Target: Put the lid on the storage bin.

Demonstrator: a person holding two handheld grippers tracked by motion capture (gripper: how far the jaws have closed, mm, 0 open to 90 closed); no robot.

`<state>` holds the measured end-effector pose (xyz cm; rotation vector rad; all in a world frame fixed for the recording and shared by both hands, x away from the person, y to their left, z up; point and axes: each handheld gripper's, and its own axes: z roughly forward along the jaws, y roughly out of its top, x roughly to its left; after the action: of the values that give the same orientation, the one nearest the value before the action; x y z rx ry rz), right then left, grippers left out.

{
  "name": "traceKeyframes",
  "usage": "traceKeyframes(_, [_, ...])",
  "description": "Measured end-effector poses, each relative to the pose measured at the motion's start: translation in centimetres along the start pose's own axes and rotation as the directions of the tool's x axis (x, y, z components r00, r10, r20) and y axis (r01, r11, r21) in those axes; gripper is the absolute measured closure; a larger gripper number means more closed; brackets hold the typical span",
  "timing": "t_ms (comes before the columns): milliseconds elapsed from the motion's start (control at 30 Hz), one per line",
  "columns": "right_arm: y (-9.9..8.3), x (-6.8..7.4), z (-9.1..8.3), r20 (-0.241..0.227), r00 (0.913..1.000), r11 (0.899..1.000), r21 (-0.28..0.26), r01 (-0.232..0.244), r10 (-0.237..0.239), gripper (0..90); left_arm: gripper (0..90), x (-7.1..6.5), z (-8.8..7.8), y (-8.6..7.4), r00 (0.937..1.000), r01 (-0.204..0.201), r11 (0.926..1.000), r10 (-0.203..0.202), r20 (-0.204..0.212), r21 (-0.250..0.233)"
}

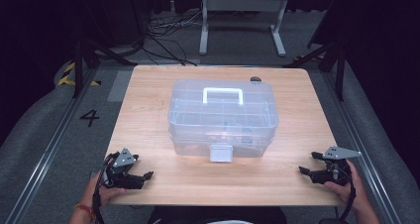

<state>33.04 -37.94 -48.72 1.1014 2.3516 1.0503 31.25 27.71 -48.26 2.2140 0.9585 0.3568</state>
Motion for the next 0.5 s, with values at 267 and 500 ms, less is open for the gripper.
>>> traceKeyframes(267, [0.03,0.0,0.04,0.001,1.0,1.0,0.001,0.001,-0.001,18.5,11.6,-0.06,0.25,0.34,0.9999,-0.012,0.9998,0.012,-0.007,0.015])
traceKeyframes(500, [0.03,0.02,0.04,0.004,1.0,1.0,0.001,0.003,-0.003,18.3,11.2,-0.06,0.33,0.36,0.9999,-0.015,0.9998,0.015,-0.006,0.012])
